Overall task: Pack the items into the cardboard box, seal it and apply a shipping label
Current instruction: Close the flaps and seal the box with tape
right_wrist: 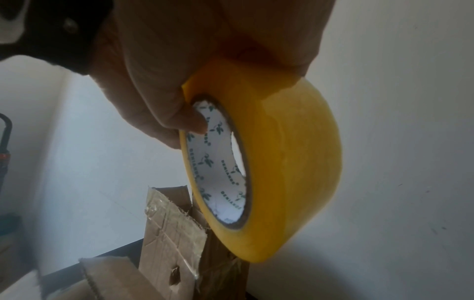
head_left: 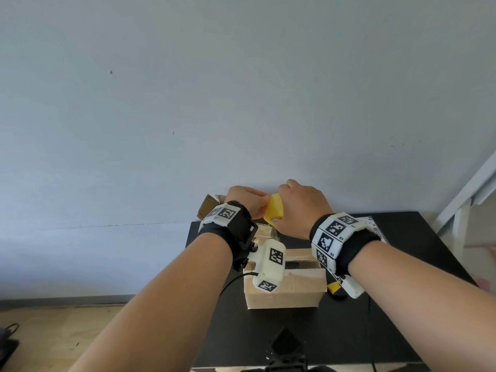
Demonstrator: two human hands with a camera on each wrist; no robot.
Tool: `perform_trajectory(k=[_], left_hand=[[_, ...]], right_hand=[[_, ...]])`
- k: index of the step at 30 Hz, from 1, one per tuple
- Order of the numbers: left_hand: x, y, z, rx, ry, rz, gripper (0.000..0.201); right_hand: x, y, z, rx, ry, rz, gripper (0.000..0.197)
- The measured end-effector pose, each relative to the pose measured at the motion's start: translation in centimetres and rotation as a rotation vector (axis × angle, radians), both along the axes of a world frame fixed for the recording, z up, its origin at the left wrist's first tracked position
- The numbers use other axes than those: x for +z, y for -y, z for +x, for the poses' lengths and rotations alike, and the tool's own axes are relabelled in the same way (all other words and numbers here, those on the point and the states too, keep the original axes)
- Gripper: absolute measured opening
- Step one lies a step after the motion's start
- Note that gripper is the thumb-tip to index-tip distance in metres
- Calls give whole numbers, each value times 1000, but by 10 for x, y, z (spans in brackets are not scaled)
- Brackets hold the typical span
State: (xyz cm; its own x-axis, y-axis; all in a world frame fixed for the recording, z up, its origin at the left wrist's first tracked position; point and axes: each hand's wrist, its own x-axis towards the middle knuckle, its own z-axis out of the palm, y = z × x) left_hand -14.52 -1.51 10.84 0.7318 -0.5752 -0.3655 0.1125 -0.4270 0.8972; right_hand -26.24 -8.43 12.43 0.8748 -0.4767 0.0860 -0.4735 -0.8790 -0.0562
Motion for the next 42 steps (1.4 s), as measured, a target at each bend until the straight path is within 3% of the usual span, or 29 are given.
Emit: perform_trajectory(k=[8,13,17,20,25,42], left_hand=[[2,-1,0,-14,-41,-68,12],[2,5,3,-93,30,-58,10],[-3,8,3,-95,277,91,4],[-5,16,-3,-111,531,237,15],[-4,25,-3,-153,676,374,14],[3,23,15,-394,667,509,13]], right_hand=[[-2,1,0,-19,17,24,35],[-5,2,0,-14,36,47,38],[-11,2,0,-36,45,73,36],[-15,2,0,-29,28,48,36],[-15,3,0,-15,24,28,37],[-9,7,-4,118,-48,-5,46]])
